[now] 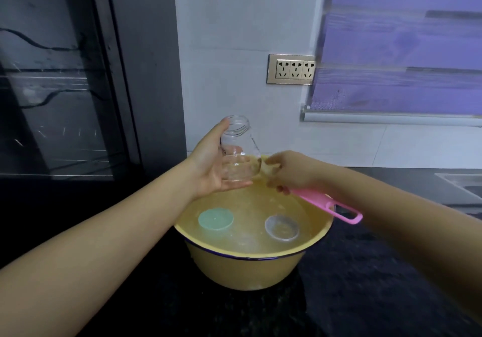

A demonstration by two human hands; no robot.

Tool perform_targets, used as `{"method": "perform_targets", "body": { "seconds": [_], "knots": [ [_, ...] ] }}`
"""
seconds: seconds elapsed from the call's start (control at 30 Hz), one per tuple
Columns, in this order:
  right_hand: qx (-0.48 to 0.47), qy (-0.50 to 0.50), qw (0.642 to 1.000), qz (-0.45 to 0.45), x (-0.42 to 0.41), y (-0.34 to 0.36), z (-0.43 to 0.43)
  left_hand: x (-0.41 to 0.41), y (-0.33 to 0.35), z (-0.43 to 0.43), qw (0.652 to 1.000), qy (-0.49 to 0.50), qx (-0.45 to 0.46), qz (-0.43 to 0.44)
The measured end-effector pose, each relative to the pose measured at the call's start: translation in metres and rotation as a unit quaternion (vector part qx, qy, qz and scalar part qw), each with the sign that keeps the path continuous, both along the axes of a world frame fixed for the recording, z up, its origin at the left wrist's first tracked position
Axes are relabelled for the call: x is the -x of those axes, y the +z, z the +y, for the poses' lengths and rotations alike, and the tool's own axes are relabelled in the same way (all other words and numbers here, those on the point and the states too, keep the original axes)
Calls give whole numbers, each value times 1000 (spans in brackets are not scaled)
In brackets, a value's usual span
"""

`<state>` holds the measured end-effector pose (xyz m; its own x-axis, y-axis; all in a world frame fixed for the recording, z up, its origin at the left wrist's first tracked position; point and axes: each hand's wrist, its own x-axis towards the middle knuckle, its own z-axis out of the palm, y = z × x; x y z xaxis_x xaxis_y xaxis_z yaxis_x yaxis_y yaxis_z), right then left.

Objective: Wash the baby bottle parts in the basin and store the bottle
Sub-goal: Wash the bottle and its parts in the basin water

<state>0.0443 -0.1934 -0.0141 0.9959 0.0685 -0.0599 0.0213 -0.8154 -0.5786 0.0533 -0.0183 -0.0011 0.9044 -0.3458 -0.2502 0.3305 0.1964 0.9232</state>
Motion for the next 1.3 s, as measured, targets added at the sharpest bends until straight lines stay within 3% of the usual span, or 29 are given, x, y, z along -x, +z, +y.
{"method": "perform_targets", "body": {
  "seconds": [0.17,0.33,0.47,0.57,0.7,0.77,0.83,1.0,1.17,1.3],
  "knots": [
    [185,61,977,89,-15,-17,1,-6,-6,1,999,18,11,32],
    [279,105,933,201,-12,-27,12,-6,-12,1,999,16,-4,44],
    [356,128,896,233,-10,-34,16,-5,-14,2,999,9,-3,41],
    [324,112,925,167,-8,-25,16,-5,-15,2,999,8,7,45],
    [123,34,992,1,4,-16,7,-7,-16,3,998,31,18,54],
    [13,-3,996,-90,14,-10,5,-8,-16,4,997,41,20,61],
    [-37,-17,984,-174,23,-1,6,-8,-16,4,997,46,16,64],
    [-20,46,959,-280,49,13,27,-8,-16,4,996,44,29,70],
    [67,171,933,-311,57,5,48,-7,-16,6,995,22,63,77],
    [82,177,933,-302,38,13,55,-2,-15,6,996,14,59,67]
  ]
}}
